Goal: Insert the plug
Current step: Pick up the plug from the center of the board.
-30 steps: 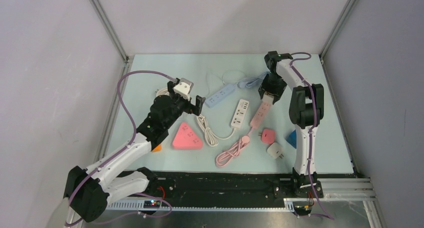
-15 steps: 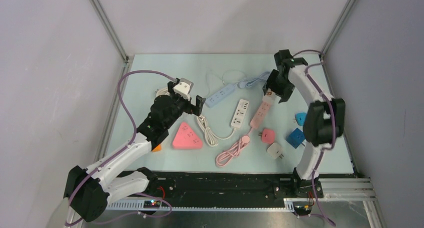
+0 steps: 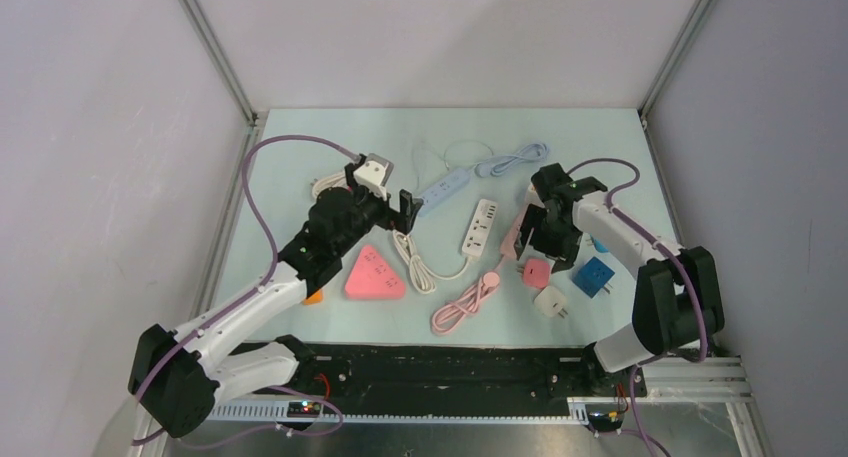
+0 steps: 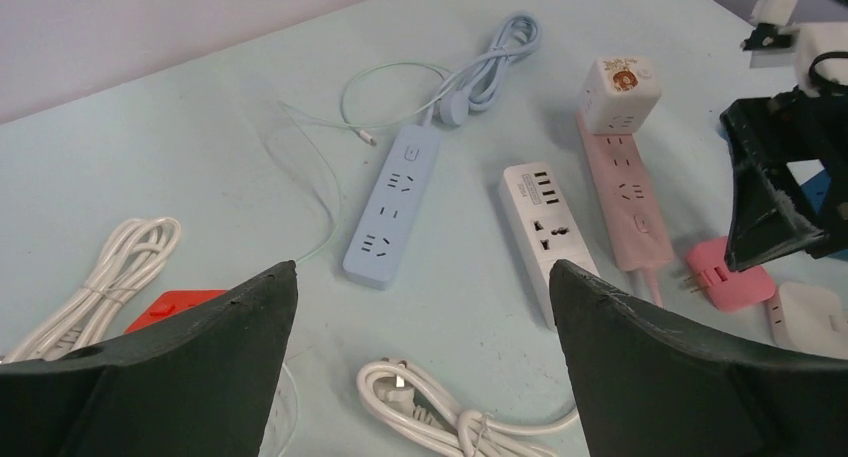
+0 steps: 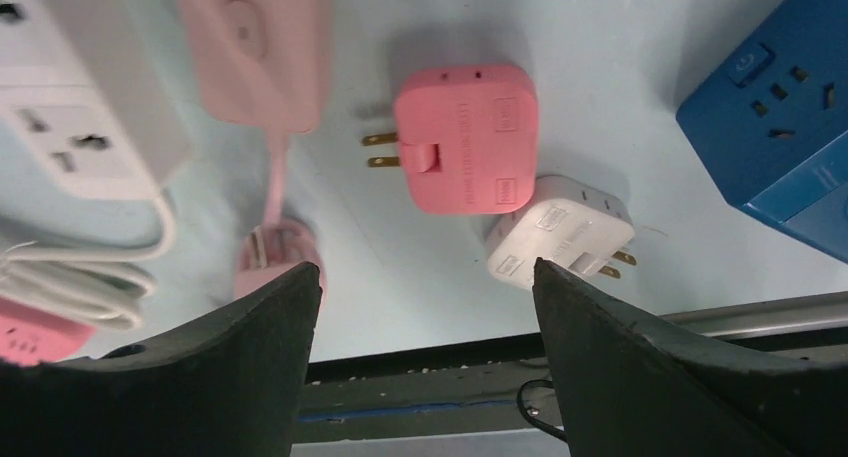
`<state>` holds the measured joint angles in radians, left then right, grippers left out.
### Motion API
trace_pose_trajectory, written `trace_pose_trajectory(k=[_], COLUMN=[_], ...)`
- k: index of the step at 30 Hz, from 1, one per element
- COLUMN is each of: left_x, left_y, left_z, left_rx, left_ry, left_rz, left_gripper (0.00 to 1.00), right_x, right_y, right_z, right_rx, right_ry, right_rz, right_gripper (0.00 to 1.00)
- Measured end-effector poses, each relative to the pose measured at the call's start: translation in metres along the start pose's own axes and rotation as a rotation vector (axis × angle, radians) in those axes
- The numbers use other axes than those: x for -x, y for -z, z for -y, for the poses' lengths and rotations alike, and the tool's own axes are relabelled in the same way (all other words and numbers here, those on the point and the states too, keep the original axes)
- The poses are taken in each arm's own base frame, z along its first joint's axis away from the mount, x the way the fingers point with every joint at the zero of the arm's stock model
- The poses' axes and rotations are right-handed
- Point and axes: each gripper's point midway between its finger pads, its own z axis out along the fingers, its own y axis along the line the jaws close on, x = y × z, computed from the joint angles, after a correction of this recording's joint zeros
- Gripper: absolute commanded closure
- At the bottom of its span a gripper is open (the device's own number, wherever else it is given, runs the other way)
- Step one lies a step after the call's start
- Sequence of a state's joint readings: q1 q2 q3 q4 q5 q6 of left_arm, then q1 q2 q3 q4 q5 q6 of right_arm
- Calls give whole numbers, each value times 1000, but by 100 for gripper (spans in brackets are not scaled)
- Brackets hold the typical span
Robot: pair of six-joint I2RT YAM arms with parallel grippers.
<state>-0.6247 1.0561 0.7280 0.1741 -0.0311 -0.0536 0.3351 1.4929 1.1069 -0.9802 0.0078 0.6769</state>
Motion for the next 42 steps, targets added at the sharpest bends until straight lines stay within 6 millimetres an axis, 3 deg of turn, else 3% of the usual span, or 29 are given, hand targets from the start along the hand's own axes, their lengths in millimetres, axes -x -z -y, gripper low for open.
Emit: trace_pose_trajectory(k=[4,15,25,31,39,42], left_x=[-1,-1,-1,0,-9,-10], left_y=[0,1,1,2,0,0], left_z=[2,8,8,8,17,24], left_rx=[-1,-13,-13,-11,-33,-46], left_ry=[-2,-16,-25,-24,-18,-11], left_rz=[-2,-4,-3,-1,-34,-37], left_gripper=[0,0,0,0,0,0], right_x=[-4,19,15,14,15,18], right_y=[-16,-53,-77,-77,-72,-61], right_z=[9,14,25,26,17,9], right_rx=[-47,-92,-112,-106,-47,8], right_ry=[1,-36,-53,-63,-110,-124], right_rz=[-16,18,13,21,35,50], right_gripper=[19,26,34,47,51,51])
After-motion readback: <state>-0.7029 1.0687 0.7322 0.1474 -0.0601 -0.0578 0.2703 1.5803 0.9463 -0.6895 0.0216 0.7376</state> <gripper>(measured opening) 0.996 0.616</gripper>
